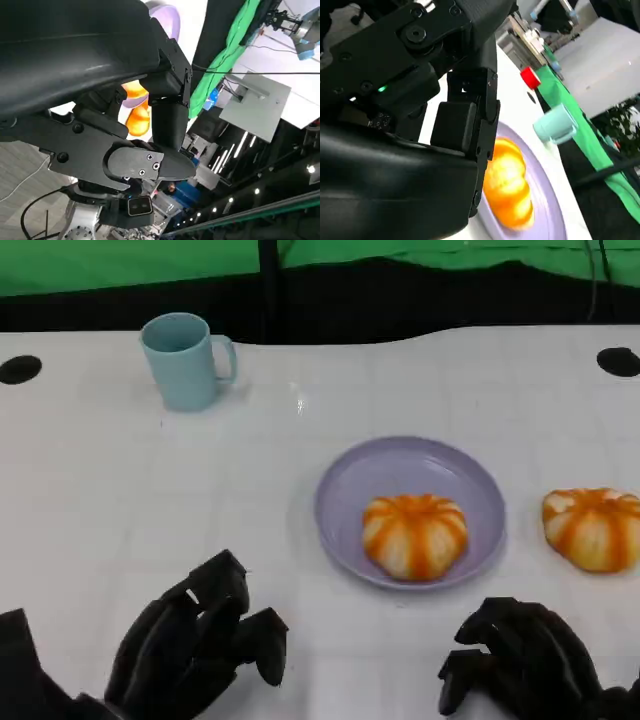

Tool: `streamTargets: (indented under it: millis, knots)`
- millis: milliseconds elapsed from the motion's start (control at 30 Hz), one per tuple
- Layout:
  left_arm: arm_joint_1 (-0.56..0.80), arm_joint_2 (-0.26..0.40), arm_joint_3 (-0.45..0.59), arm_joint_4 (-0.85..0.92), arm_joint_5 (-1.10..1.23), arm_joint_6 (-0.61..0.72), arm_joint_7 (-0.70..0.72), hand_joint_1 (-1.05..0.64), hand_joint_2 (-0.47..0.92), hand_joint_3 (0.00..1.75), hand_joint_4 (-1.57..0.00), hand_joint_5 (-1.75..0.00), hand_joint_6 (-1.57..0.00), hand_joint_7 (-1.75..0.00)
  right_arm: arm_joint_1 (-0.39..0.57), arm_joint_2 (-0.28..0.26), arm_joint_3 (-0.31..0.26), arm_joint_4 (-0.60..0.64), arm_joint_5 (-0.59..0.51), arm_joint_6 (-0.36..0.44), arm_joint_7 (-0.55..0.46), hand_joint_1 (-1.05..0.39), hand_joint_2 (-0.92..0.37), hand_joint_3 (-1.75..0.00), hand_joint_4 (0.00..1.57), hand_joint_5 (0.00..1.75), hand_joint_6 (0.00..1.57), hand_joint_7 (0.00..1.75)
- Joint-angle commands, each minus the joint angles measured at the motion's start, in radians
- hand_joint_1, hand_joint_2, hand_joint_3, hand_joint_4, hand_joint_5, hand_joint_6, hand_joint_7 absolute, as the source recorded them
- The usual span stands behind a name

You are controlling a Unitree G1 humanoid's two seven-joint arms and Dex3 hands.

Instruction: Grasp the bread from the table and place it into the plate.

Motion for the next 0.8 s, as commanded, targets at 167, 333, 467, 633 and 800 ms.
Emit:
streamTargets:
  millis: [167, 333, 467, 633, 800]
  knots:
    - [-0.016, -0.015, 0.034, 0.019, -0.031, 0.058, -0.050, -0.68, 0.92, 0.18, -0.92, -1.75, -0.67, -1.75, 0.024, -0.007, 0.003, -0.054, 0.004, 0.030, -0.023, -1.04, -0.72, 0.00, 1.57, 0.77, 1.57, 0.40]
    - [-0.033, -0.016, 0.049, 0.046, -0.024, 0.075, -0.053, -0.66, 0.92, 0.20, -0.92, -1.75, -0.68, -1.75, 0.023, -0.007, 0.002, -0.051, 0.010, 0.031, -0.021, -1.03, -0.72, 0.00, 1.56, 0.78, 1.57, 0.39]
    - [-0.047, -0.014, 0.058, 0.065, -0.019, 0.077, -0.061, -0.66, 0.92, 0.19, -0.92, -1.75, -0.68, -1.75, 0.018, -0.007, 0.001, -0.041, 0.009, 0.026, -0.018, -1.02, -0.72, 0.00, 1.56, 0.77, 1.57, 0.39]
    - [-0.059, -0.014, 0.065, 0.086, -0.017, 0.076, -0.073, -0.65, 0.92, 0.18, -0.92, -1.75, -0.68, -1.75, 0.013, -0.005, 0.001, -0.036, 0.006, 0.022, -0.024, -1.01, -0.72, 0.00, 1.56, 0.77, 1.57, 0.38]
    - [-0.068, -0.011, 0.070, 0.098, -0.017, 0.091, -0.086, -0.66, 0.92, 0.17, -0.92, -1.75, -0.68, -1.75, 0.009, -0.007, 0.001, -0.029, 0.005, 0.019, -0.018, -1.01, -0.73, -0.01, 1.55, 0.77, 1.57, 0.38]
